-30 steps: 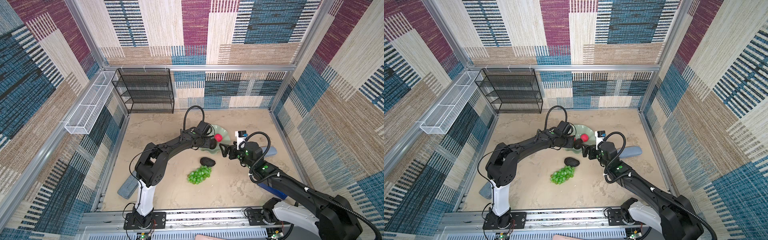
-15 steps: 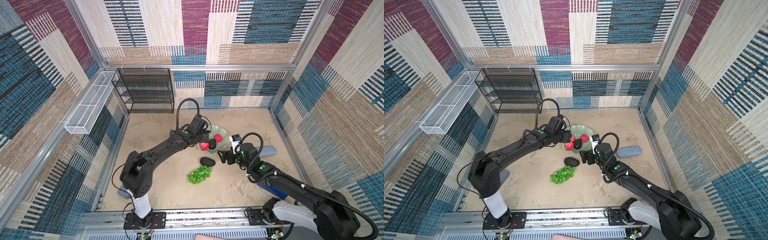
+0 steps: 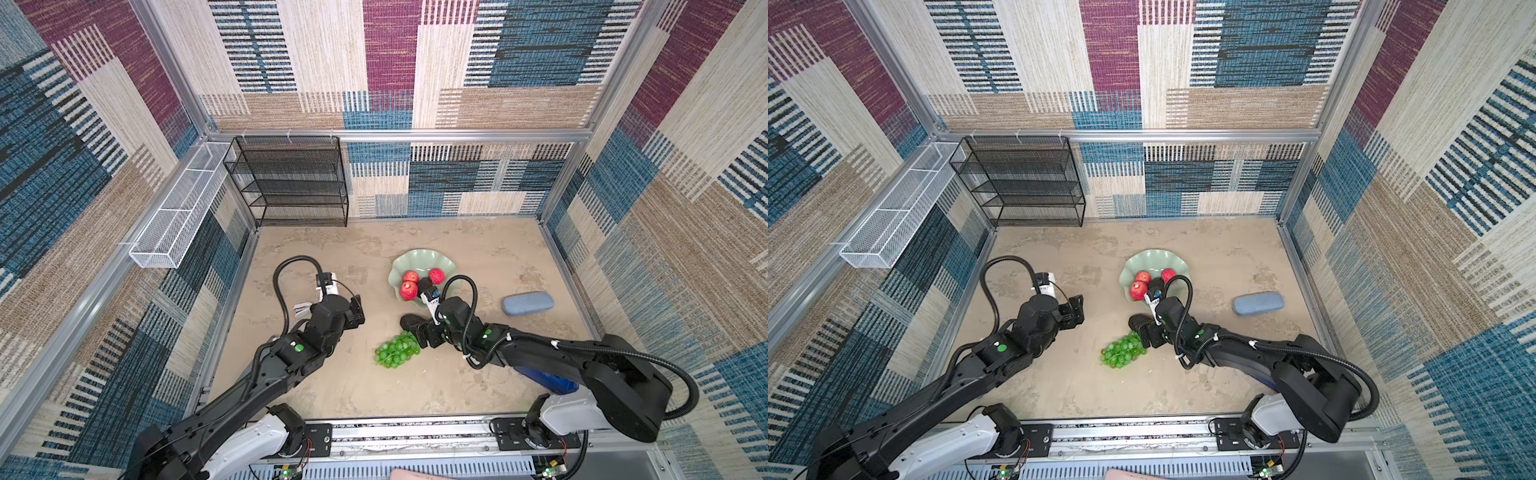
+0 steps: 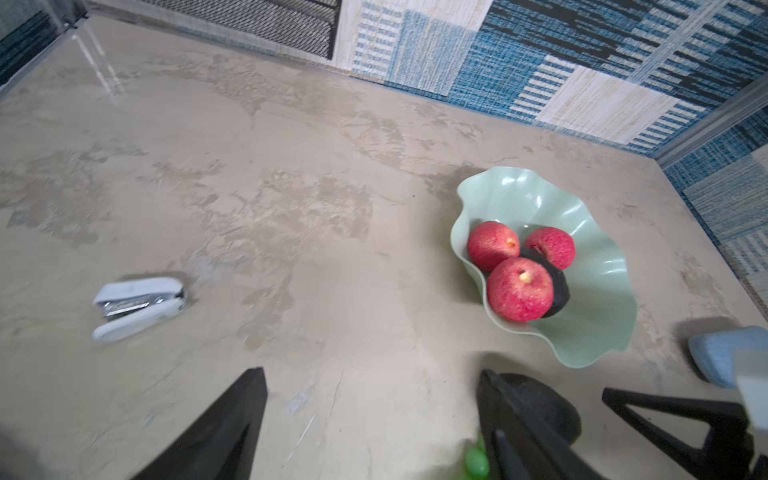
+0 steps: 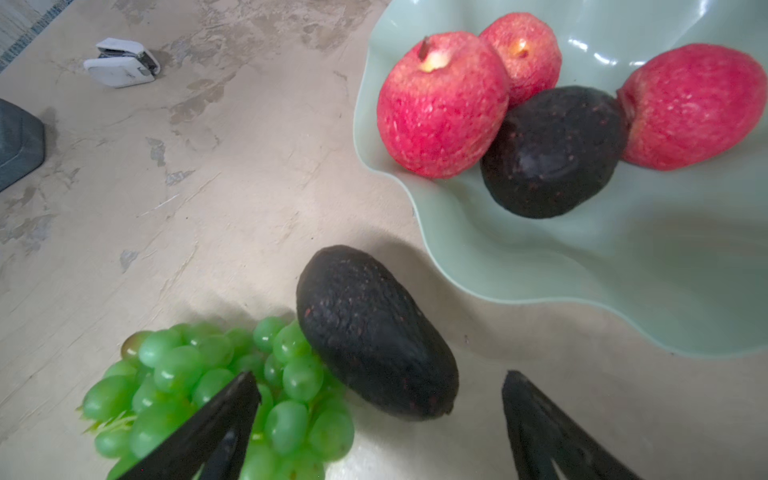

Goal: Place and organize the fake fruits in the fruit bowl
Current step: 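Grasp the second avocado with the right gripper while the left withdraws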

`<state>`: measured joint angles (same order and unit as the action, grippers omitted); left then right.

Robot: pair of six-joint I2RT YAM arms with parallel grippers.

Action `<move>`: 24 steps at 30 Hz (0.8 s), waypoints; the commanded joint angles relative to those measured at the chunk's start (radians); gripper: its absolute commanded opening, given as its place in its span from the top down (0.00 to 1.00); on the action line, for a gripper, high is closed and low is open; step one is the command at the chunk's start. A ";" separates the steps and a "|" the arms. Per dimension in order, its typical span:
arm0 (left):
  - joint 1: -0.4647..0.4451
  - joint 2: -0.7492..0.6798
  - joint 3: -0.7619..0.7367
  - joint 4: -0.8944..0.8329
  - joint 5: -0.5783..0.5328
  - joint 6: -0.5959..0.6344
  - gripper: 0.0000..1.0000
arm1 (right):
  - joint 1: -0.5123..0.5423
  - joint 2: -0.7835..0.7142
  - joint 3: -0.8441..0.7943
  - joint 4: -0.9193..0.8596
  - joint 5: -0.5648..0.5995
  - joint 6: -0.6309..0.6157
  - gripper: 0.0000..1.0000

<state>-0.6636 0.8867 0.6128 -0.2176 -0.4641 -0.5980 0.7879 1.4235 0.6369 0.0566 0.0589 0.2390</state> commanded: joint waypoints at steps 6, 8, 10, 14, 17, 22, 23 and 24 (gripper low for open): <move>0.007 -0.391 -0.181 -0.160 -0.115 -0.141 0.14 | 0.009 0.116 0.063 0.077 0.024 0.006 0.07; 0.009 -0.453 -0.203 -0.180 -0.128 -0.148 0.13 | 0.010 0.142 0.075 0.078 0.026 0.008 0.07; 0.009 -0.488 -0.212 -0.196 -0.137 -0.148 0.13 | 0.010 0.166 0.085 0.081 0.022 0.014 0.07; 0.009 -0.489 -0.207 -0.214 -0.140 -0.138 0.13 | 0.010 0.206 0.098 0.079 0.053 0.033 0.07; 0.011 -0.460 -0.200 -0.202 -0.129 -0.130 0.13 | 0.010 0.224 0.104 0.068 0.088 0.055 0.09; 0.010 -0.392 -0.182 -0.157 -0.104 -0.103 0.13 | 0.010 0.218 0.089 0.060 0.112 0.099 0.25; 0.010 -0.377 -0.179 -0.149 -0.102 -0.099 0.13 | 0.010 0.214 0.085 0.056 0.121 0.108 0.28; 0.011 -0.364 -0.175 -0.143 -0.100 -0.094 0.13 | 0.010 0.208 0.080 0.051 0.131 0.115 0.30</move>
<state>-0.6548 0.5018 0.4229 -0.4141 -0.5674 -0.7063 0.7971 1.6432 0.7258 0.1101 0.1467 0.3141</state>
